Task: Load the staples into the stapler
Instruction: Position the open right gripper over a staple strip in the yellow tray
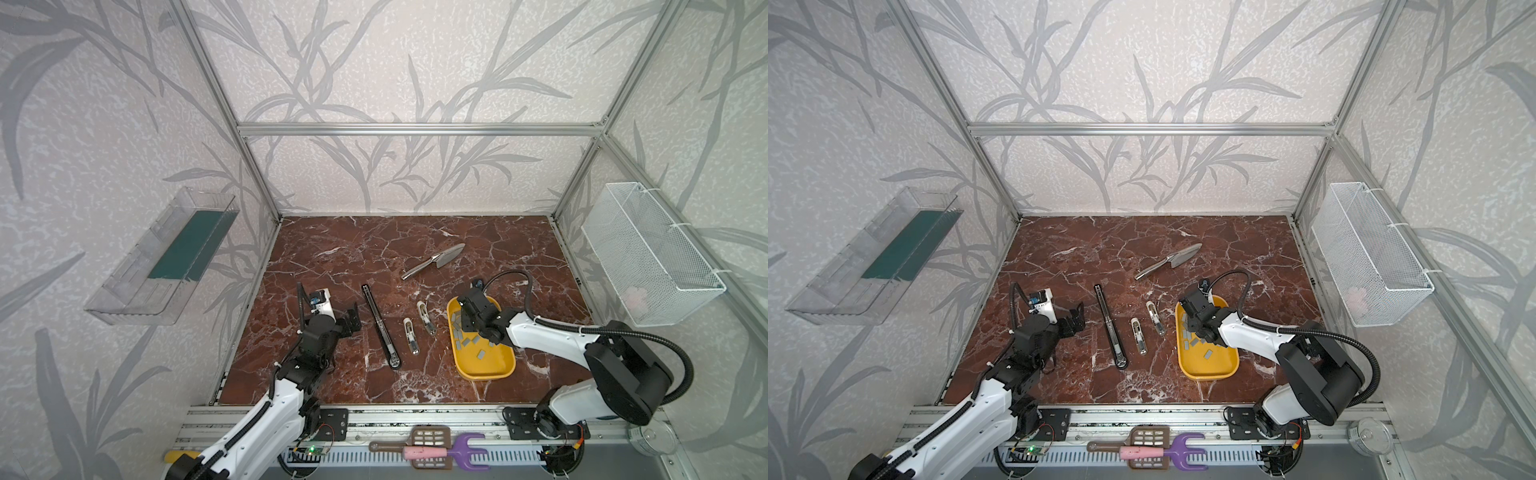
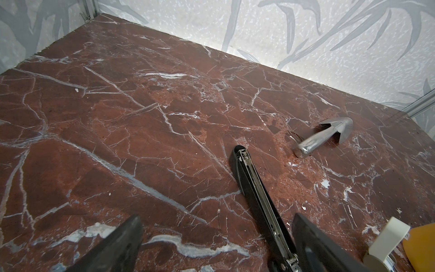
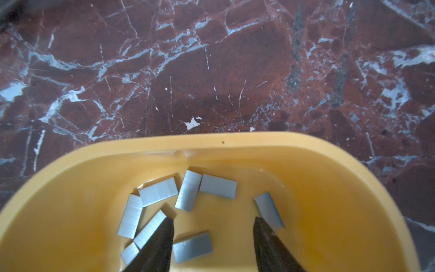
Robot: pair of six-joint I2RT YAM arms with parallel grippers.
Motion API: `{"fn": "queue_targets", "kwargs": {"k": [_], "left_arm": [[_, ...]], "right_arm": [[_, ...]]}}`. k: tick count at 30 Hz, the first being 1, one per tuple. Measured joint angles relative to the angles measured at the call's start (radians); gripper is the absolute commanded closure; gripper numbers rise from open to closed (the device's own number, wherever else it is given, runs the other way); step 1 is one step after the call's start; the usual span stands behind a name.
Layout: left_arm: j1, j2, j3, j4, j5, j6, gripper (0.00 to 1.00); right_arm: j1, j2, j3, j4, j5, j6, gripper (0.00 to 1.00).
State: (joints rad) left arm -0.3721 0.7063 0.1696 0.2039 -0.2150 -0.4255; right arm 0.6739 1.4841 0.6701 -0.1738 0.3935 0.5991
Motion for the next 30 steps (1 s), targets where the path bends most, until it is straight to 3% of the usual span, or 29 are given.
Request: {"fn": "queue_targets", "kwargs": {"k": [12, 30], "left_arm": [[0.0, -0.004, 0.0, 0.007, 0.0, 0.0, 0.01], [0.0, -0.037, 0.0, 0.007, 0.0, 0.0, 0.01]], "right_arm": [[0.0, 0.04, 0.0, 0.003, -0.005, 0.017, 0.46], [0.0, -0.071, -0.062, -0.048, -0.048, 0.021, 0.45]]}}
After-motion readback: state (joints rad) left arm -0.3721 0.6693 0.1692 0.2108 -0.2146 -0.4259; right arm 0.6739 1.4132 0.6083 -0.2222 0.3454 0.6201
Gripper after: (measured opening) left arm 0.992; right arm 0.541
